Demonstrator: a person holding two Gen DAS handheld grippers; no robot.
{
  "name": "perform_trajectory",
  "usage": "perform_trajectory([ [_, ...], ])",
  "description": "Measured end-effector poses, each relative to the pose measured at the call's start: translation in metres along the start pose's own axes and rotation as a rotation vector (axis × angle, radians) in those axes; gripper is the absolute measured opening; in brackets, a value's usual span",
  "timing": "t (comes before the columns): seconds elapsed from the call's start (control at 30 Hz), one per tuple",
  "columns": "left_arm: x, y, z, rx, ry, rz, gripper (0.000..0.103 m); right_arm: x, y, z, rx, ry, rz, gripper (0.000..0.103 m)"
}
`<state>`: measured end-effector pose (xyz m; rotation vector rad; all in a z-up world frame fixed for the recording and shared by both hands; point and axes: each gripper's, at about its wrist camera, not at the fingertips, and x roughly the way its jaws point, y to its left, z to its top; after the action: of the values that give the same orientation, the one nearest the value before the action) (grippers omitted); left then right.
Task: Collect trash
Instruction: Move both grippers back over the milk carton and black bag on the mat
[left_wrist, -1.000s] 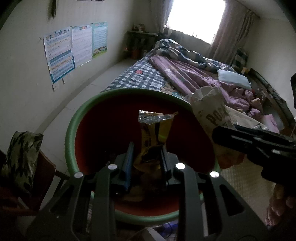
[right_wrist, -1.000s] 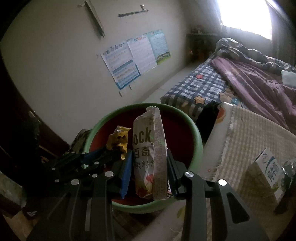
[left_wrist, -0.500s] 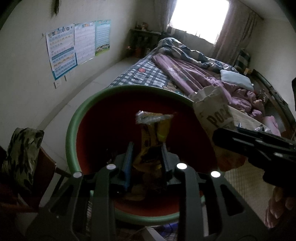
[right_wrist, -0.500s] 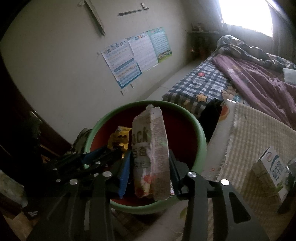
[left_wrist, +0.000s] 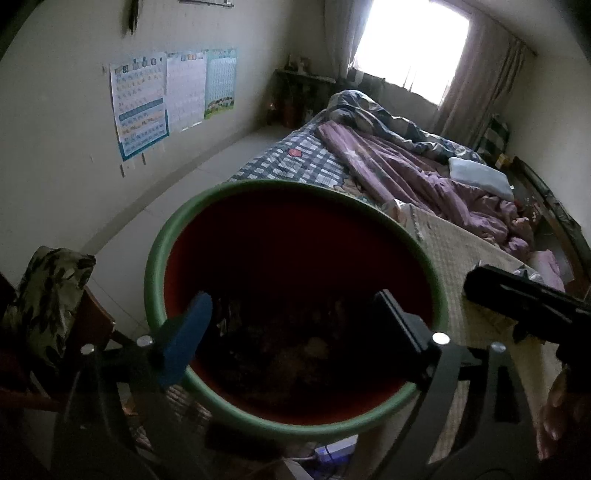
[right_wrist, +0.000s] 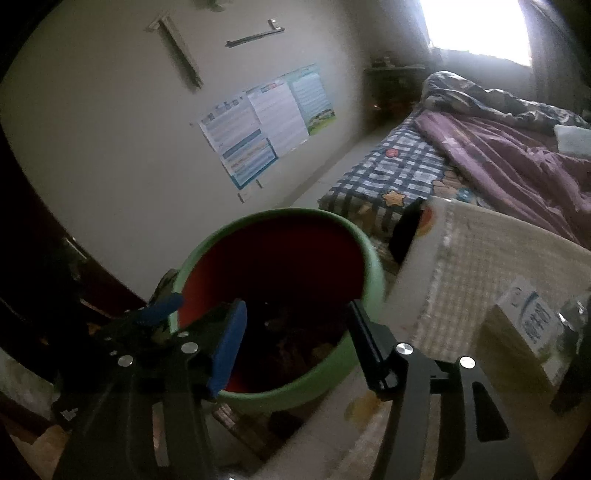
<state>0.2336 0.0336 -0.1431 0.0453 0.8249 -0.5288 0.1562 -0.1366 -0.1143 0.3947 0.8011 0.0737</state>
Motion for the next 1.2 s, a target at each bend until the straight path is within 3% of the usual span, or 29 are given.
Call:
perform_trajectory([
  [0.6,-0.03,-0.049,-0.019,-0.005,-0.037,0.019,0.092,-0.052,-0.074,-0.048,0.086,0.033,-0.046,0.057],
  [0.83,-0.047,-0.062,-0.029,-0.057,-0.065,0.042,0.097,-0.067,-0.088,-0.062,0.076,0.046,-0.036,0.057],
  [1.03,-0.059,-0.077,-0.035,-0.092,-0.087,0.088,0.097,-0.08,-0.101,-0.071,0.07,0.052,-0.028,0.057],
  [1.2,-0.072,-0.105,-0.045,-0.08,-0.167,0.162,0.097,-0.091,-0.116,-0.085,0.055,0.066,-0.044,0.057],
])
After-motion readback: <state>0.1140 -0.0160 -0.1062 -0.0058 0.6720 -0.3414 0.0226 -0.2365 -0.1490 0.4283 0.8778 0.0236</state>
